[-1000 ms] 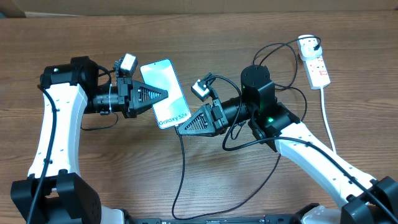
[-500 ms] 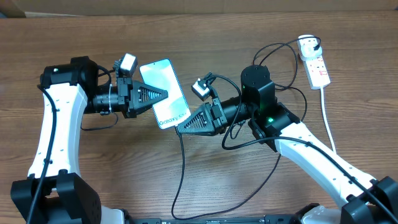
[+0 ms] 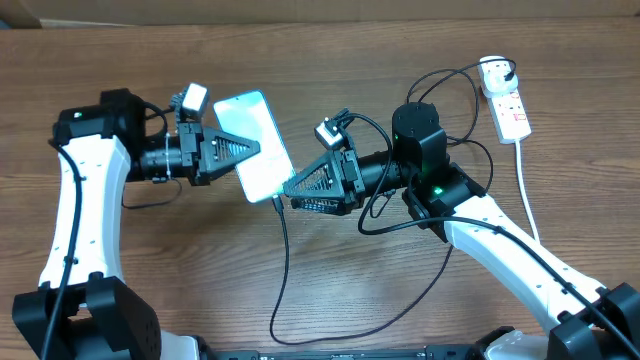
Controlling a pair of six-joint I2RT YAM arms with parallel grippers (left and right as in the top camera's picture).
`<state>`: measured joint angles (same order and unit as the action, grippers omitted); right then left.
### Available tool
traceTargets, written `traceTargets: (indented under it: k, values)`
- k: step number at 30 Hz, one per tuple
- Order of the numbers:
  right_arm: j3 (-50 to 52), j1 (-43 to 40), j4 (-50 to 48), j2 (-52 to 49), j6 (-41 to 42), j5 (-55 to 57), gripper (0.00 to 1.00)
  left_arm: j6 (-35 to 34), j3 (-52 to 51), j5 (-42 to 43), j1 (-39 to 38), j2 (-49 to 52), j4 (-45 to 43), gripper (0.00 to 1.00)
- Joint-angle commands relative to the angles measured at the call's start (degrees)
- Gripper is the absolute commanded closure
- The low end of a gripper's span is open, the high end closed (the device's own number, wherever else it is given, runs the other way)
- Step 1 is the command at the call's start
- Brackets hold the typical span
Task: Plug charger to phone and switch on socket
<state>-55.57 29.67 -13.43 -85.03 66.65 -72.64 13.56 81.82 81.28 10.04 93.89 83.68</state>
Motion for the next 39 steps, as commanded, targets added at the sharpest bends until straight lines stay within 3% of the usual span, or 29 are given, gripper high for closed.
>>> traceTargets:
  k: [1,5,10,16,28,39]
  values:
    - [0.02,-0.24,0.66,0.04,-0.66,0.72,0.12,-6.29,0.42,-3.63,0.59,-0.44,-4.13,0.96]
    - [0.02,-0.31,6.12,0.04,-3.56,6.6,0.09,-14.27,0.42,-13.79,0.46,-0.42,-10.03,0.96]
    - [0.02,-1.49,22.43,0.04,-12.33,20.94,0.07,-16.22,0.42,-16.76,0.42,-0.39,-15.17,0.96]
    - [0.02,-3.08,37.62,0.04,-22.47,37.79,0.04,-20.46,0.42,-27.61,-1.29,1.2,-18.99,0.96]
    - [0.02,-3.34,42.95,0.04,-25.24,44.78,0.0,-24.76,0.42,-29.18,-13.73,13.73,-33.46,0.96]
    - [0.02,-3.34,46.16,0.04,-27.76,47.47,0.0,-27.52,0.42,-28.5,-17.09,25.27,-43.41,0.96]
